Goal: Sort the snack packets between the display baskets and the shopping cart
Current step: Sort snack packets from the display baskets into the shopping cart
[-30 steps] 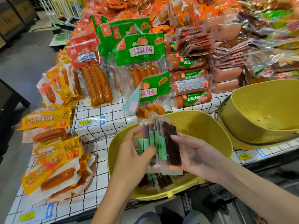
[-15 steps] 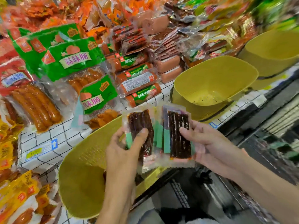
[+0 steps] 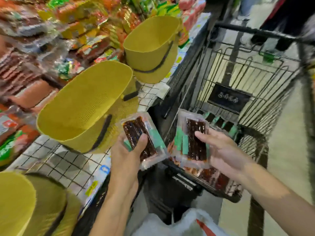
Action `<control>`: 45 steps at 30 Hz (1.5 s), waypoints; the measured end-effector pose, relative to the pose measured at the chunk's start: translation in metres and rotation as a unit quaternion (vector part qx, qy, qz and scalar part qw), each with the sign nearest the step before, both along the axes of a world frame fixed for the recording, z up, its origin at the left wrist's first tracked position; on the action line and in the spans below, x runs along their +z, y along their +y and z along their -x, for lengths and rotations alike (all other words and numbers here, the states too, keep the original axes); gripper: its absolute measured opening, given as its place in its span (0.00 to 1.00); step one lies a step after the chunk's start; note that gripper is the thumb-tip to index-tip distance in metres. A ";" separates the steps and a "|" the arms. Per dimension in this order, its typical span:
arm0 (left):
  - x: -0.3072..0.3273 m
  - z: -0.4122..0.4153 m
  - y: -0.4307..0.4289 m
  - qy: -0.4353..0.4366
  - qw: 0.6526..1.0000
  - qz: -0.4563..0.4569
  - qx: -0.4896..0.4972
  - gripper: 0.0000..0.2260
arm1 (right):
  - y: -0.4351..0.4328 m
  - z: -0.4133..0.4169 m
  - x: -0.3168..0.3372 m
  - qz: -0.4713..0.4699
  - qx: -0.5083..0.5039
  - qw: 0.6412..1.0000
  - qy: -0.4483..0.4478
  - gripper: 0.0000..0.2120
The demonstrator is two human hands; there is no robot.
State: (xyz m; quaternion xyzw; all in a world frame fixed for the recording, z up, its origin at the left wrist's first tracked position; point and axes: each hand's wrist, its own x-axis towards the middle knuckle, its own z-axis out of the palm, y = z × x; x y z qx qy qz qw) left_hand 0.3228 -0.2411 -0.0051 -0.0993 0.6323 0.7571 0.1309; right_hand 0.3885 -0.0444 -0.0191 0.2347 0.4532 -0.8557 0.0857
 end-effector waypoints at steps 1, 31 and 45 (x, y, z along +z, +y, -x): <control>-0.005 0.006 0.017 0.003 1.000 0.006 -0.017 0.12 | 0.020 -0.004 -0.007 0.008 -0.036 0.999 -0.015 0.17; -0.440 0.275 0.465 0.031 0.817 0.448 -0.361 0.19 | 0.346 0.193 -0.430 -0.445 -0.216 0.787 -0.370 0.18; -0.447 0.279 0.444 -0.024 0.775 0.468 -0.424 0.29 | 0.321 0.161 -0.416 -0.572 -0.154 0.735 -0.330 0.17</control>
